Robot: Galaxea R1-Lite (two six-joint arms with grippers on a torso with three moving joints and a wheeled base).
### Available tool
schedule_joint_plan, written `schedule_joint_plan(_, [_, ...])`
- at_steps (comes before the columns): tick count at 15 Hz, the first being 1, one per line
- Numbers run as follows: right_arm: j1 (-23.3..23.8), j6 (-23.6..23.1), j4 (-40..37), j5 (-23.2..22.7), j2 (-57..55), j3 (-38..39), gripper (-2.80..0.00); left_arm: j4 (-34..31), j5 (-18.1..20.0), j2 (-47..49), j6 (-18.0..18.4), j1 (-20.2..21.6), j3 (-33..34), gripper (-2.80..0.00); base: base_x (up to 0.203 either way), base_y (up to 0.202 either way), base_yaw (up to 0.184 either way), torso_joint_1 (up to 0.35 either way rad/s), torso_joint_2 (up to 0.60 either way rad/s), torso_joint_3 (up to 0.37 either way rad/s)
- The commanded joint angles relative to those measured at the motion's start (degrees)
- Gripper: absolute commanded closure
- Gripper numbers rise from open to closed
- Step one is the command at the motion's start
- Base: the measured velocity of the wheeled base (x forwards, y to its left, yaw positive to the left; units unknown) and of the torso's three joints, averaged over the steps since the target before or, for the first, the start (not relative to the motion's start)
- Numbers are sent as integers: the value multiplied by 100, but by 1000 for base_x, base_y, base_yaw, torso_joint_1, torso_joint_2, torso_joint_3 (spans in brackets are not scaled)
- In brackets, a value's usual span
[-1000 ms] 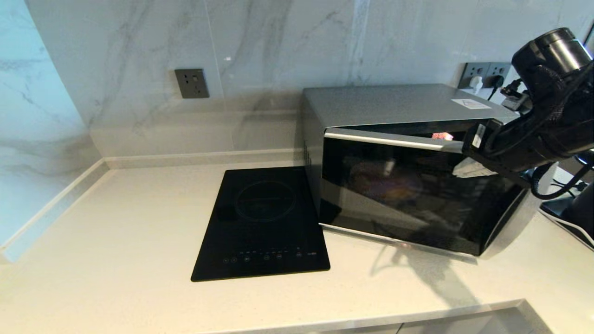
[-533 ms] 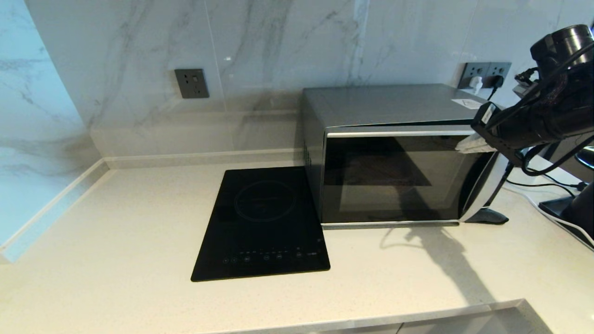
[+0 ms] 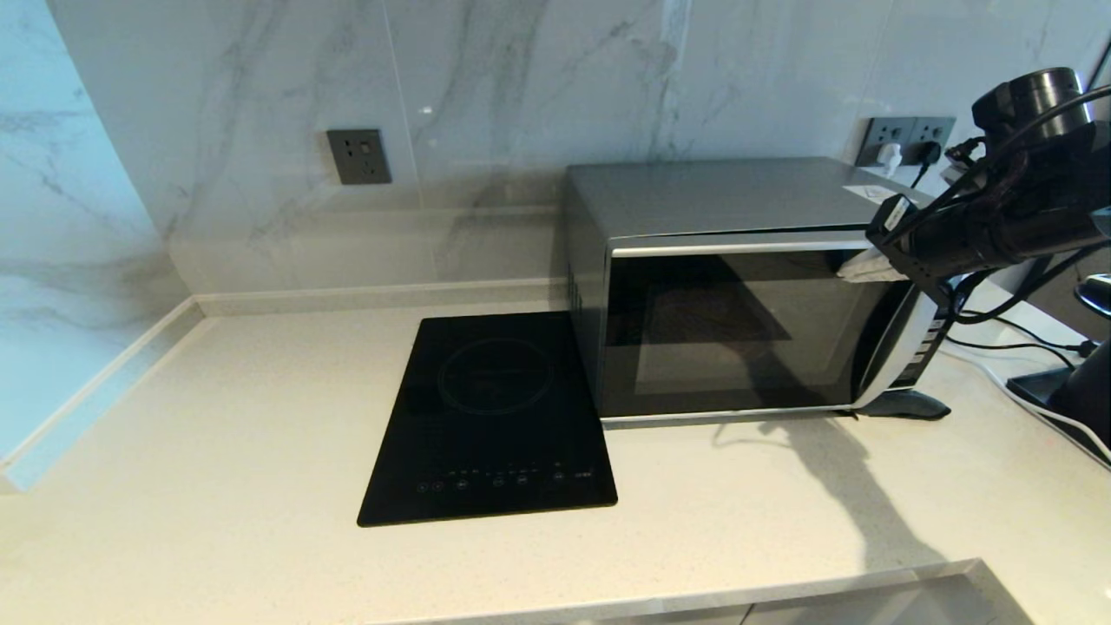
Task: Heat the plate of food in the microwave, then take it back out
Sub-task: Close the microwave oven
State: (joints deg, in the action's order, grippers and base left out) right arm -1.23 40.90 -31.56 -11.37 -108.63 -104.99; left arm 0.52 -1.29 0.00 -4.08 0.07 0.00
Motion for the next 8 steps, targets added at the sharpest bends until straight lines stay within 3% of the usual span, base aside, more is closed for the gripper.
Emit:
schedule_joint_plan(1, [26,23,1,-24,-71,4,0,1,-3,9,-5,1,0,0,0,0,0,0,0,0])
schedule_joint_plan(8, [26,37,554,-183,-62,196,0,1,-3,9,-5,1,0,0,0,0,0,0,0,0])
